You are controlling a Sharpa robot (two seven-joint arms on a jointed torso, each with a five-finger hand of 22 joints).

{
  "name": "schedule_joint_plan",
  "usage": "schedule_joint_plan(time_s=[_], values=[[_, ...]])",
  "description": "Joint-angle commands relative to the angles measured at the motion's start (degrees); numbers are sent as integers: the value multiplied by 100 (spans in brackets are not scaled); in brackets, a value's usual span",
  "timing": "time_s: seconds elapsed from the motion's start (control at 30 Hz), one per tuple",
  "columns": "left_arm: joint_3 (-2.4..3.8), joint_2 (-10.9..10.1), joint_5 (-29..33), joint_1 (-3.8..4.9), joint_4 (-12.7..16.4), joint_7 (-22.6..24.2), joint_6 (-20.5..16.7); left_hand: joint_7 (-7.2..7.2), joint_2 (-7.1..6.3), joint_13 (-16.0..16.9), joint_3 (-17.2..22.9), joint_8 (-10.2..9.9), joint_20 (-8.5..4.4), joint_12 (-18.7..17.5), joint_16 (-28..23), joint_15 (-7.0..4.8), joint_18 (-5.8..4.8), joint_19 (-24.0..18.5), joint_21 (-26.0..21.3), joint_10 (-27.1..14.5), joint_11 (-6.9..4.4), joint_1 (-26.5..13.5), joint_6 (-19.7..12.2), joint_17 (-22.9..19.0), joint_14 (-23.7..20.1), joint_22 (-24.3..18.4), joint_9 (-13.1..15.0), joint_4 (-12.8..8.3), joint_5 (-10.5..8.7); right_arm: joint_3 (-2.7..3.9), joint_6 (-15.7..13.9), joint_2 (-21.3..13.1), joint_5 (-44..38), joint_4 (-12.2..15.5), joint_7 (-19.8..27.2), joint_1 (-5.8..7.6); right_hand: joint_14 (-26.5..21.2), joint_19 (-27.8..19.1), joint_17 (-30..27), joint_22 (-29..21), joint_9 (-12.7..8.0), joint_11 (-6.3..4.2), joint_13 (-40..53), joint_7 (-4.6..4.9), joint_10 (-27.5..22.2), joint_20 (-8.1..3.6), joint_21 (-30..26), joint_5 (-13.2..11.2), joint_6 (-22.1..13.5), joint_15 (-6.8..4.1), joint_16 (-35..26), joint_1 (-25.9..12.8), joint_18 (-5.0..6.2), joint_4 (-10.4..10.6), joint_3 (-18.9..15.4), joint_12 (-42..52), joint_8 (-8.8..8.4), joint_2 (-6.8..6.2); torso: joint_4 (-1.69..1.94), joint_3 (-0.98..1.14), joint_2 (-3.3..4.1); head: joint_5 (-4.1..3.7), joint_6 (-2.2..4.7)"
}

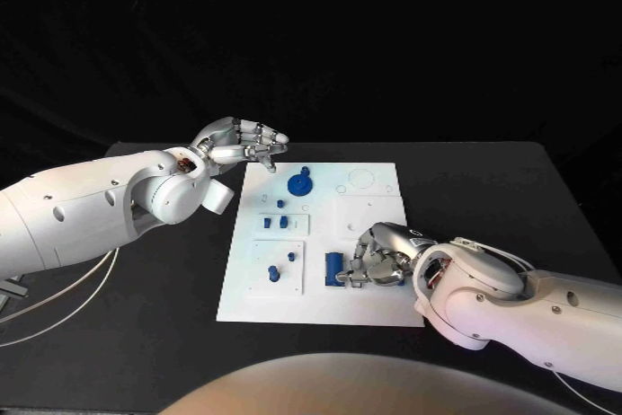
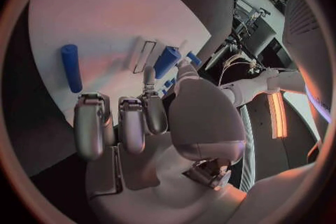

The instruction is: Assemble the parts on the task board

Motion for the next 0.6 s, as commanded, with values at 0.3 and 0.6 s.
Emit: schedule_joint_plan(time_s=[0.3, 0.6], values=[[3, 19, -10, 3, 0, 31, 76, -7, 21, -4, -20, 18, 40, 39, -22, 15, 78, -17, -36, -42, -16, -30, -49, -9, -39, -6, -6, 20, 28, -4, -204, 62, 238, -2, 598, -19, 487, 380, 938, 1314, -63, -9, 661, -58, 151, -28, 56, -18, 102, -29, 10, 617, -69, -4, 284, 191, -14, -89, 7, 4, 7, -13, -2], [3, 19, -10, 3, 1, 29, 81, -7, 26, -4, -14, 22, 40, 47, -21, 15, 79, -16, -42, -44, -16, -26, -48, -8, -43, -10, -6, 20, 29, -6, -130, 166, 127, -174, 421, -44, 496, 405, 977, 1333, -77, -26, 727, -77, 198, -39, 129, -22, 160, -43, 27, 614, -83, 12, 350, 262, -13, -4, 10, -1, 10, -12, -5]])
